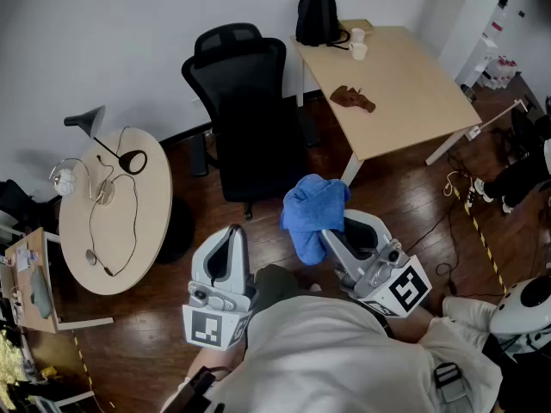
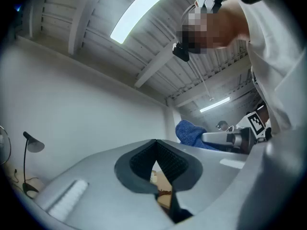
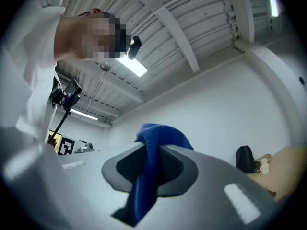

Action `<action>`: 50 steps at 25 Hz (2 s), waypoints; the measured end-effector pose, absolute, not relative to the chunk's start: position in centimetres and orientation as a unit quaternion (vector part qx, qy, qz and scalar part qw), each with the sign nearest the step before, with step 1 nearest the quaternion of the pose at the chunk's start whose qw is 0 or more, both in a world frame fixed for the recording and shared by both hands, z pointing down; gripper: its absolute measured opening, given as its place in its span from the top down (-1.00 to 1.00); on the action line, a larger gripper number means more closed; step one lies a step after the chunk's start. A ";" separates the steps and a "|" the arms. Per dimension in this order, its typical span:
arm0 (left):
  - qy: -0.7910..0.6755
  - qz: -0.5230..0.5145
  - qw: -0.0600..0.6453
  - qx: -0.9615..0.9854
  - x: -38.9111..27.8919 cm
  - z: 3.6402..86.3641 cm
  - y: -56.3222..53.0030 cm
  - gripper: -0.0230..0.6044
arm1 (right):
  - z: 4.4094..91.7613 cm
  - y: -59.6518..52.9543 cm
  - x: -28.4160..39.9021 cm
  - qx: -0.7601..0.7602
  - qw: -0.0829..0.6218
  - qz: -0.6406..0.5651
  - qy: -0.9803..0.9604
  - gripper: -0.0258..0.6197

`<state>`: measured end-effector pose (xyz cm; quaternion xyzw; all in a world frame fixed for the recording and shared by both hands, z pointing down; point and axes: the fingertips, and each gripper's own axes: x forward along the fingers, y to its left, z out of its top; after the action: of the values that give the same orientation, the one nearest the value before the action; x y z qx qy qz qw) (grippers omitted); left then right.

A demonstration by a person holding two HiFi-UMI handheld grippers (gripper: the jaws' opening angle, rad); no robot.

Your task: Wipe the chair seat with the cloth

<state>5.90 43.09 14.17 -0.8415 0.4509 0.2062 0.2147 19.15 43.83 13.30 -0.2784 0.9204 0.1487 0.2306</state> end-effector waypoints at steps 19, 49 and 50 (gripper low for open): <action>0.430 0.186 0.177 -0.865 -8.3 9.5 5.4 0.90 | 7.7 7.3 6.8 -0.347 0.187 0.105 0.913 0.74; 0.500 0.087 0.057 -0.860 -14.4 57.5 -21.9 0.89 | 99.8 -42.7 -15.6 -0.390 -0.188 -0.328 0.840 0.74; 0.500 0.083 0.054 -0.860 -14.6 58.6 -21.5 0.89 | 101.6 -42.9 -17.2 -0.378 -0.202 -0.336 0.839 0.74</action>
<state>-14.60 -21.53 58.59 -0.8604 0.5000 0.0826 0.0542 -17.16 -42.90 101.59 -0.3776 0.8388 -0.3362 -0.2022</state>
